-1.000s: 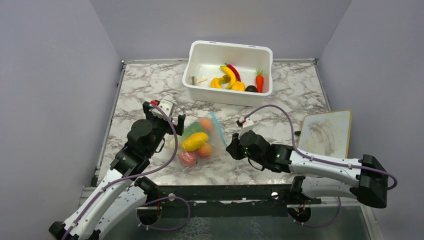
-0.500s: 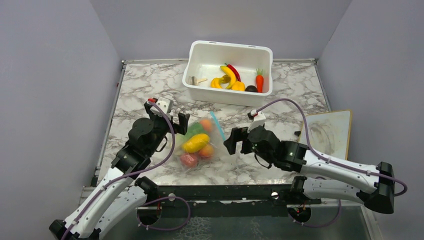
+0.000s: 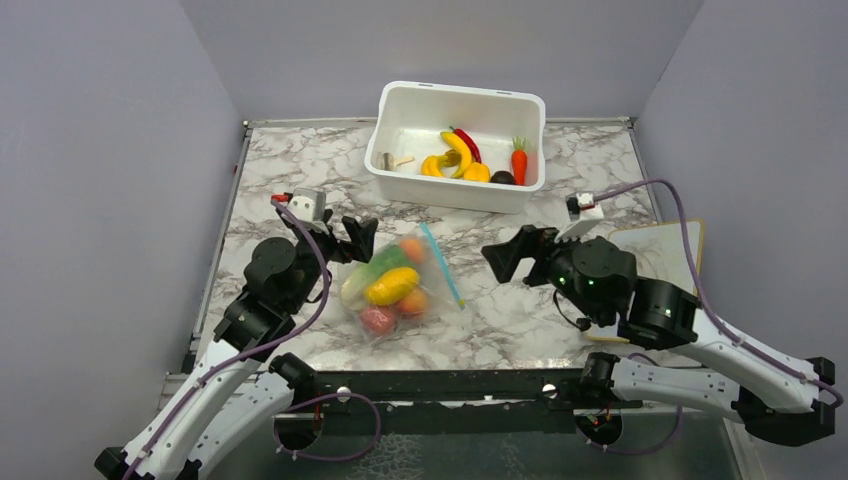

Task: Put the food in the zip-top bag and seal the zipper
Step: Reset both arms

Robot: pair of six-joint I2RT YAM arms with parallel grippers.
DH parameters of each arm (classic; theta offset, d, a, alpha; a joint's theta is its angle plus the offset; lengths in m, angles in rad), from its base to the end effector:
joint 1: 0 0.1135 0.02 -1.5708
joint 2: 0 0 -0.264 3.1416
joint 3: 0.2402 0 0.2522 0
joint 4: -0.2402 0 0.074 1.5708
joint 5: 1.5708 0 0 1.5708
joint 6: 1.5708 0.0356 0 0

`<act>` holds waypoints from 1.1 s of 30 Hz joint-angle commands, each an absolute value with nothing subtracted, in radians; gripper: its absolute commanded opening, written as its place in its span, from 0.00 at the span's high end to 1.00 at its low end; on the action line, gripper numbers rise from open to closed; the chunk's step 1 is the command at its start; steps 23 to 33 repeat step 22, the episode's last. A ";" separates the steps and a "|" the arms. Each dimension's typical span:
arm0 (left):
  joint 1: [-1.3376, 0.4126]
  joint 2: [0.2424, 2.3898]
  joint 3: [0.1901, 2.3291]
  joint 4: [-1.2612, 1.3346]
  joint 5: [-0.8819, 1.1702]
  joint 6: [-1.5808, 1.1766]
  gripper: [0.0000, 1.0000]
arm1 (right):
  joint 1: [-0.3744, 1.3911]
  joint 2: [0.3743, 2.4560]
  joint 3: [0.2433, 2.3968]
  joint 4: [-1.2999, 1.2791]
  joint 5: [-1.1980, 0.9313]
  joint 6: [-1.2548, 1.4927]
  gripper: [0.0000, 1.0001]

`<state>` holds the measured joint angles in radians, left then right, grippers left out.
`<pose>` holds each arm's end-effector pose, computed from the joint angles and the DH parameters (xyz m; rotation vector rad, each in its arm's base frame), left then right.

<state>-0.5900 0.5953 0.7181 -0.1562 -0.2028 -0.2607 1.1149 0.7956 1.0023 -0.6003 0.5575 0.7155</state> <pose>0.1253 -0.0753 0.3475 0.1082 1.6224 -0.4958 0.0869 0.1344 0.3711 -0.0214 1.9628 0.6838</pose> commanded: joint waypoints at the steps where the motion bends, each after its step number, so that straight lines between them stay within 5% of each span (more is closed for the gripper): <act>1: -0.586 0.596 0.767 -0.135 -0.134 -0.299 0.01 | 1.112 0.720 1.050 -0.676 0.641 0.675 0.00; 33: -0.586 0.615 0.754 -0.117 -0.085 -0.338 0.01 | 1.112 0.592 0.992 -0.742 0.657 0.681 0.00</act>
